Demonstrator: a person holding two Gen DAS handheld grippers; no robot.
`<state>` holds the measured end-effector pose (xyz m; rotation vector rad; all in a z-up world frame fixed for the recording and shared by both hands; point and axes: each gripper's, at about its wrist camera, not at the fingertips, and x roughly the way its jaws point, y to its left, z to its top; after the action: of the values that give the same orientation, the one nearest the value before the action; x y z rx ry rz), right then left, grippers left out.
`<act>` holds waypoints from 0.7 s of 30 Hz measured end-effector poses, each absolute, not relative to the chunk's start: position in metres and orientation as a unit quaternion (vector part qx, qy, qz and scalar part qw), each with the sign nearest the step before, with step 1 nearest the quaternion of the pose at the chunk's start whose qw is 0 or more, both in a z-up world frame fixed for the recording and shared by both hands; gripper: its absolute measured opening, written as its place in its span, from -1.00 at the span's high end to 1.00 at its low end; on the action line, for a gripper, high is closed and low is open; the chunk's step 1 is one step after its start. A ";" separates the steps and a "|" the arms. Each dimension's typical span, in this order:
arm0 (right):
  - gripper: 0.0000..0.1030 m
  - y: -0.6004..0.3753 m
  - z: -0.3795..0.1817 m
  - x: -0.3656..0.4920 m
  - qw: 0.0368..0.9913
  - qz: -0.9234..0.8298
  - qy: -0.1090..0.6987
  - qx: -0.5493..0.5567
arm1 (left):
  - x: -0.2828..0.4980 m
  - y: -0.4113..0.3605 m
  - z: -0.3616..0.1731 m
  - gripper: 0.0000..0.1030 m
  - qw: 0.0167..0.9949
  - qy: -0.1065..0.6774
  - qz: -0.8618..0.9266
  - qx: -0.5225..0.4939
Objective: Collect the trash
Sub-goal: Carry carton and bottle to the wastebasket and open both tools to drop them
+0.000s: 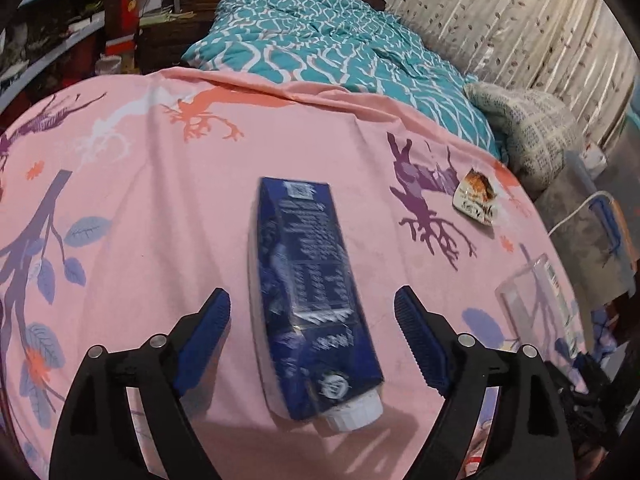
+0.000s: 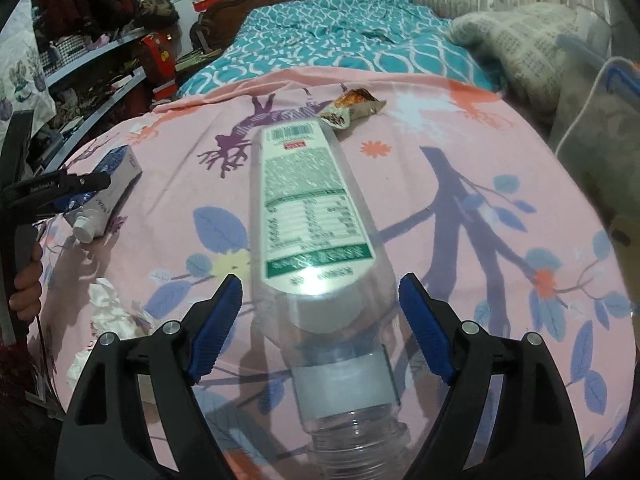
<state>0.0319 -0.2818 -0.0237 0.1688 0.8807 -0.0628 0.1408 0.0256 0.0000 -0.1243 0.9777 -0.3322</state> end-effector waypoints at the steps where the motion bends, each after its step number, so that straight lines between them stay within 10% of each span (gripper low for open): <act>1: -0.57 -0.283 -0.025 0.031 0.900 -0.031 0.426 0.084 | 0.139 0.021 -0.002 -0.47 0.870 0.466 -0.156 -0.049; 4: -0.56 -0.284 -0.028 0.033 0.898 -0.030 0.429 0.089 | 0.138 0.016 -0.009 -0.06 0.871 0.468 -0.150 -0.029; 21: -0.26 -0.319 -0.020 0.022 0.895 -0.012 0.393 0.211 | 0.119 -0.013 0.038 0.02 0.879 0.410 -0.239 -0.043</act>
<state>0.0223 -0.3186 -0.0195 0.4372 0.8152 -0.0253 0.1189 -0.0135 0.0383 -0.0897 0.8538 -0.4977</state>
